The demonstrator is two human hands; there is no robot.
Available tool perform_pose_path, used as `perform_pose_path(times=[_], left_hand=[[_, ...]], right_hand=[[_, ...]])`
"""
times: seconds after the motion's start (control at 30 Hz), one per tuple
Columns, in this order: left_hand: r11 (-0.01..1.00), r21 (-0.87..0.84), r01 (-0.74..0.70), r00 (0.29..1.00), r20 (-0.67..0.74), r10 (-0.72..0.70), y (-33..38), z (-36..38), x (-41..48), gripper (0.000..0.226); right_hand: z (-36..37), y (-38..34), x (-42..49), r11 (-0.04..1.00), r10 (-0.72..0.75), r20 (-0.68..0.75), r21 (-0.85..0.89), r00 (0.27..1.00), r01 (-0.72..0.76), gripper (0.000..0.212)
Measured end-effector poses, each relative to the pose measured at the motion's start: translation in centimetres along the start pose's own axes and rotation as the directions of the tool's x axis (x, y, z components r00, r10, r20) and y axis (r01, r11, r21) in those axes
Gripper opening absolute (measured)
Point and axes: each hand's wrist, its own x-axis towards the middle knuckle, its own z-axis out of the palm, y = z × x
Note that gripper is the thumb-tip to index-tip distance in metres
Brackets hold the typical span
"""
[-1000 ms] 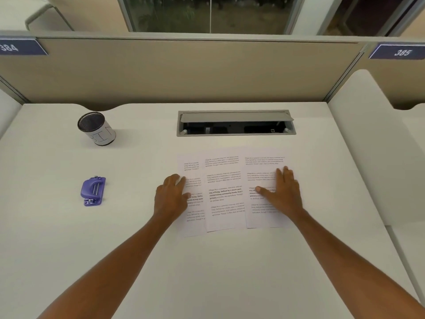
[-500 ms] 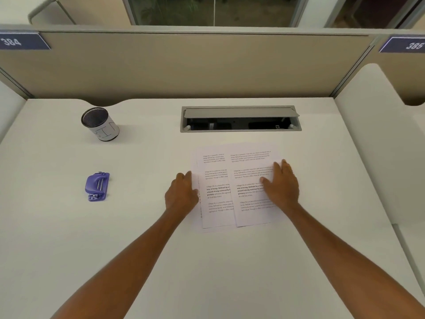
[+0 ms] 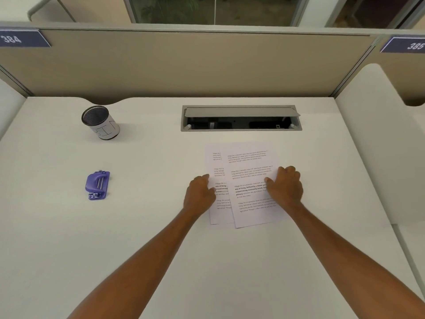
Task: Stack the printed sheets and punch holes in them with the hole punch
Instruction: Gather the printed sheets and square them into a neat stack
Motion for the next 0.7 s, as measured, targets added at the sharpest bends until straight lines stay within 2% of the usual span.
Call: perform_pose_path(times=[0.27,0.53,0.63,0.7], left_hand=[[0.999,-0.013,-0.029,0.999,0.035,0.030,1.2,1.6,-0.4,0.047],[0.997,-0.062,-0.038,0.997,0.067,0.042,1.9,1.9,-1.0,0.057],[0.993,-0.104,-0.050,0.995,0.077,0.058,1.9,1.6,-1.4,0.049],[0.991,-0.076,-0.113,0.991,0.066,0.118,1.6,1.5,-1.9,0.044]], right_hand=[[0.8,-1.6,-0.8,1.000,-0.014,-0.031,0.002,0.999,0.014,0.045],[1.6,-3.3,-1.9,1.000,-0.011,-0.033,0.003,0.999,0.011,0.044],[1.7,-3.6,-2.3,1.000,-0.018,-0.013,0.013,1.000,0.018,0.045],[1.4,-3.4,-2.5,0.999,-0.012,-0.001,0.039,1.000,0.012,0.046]])
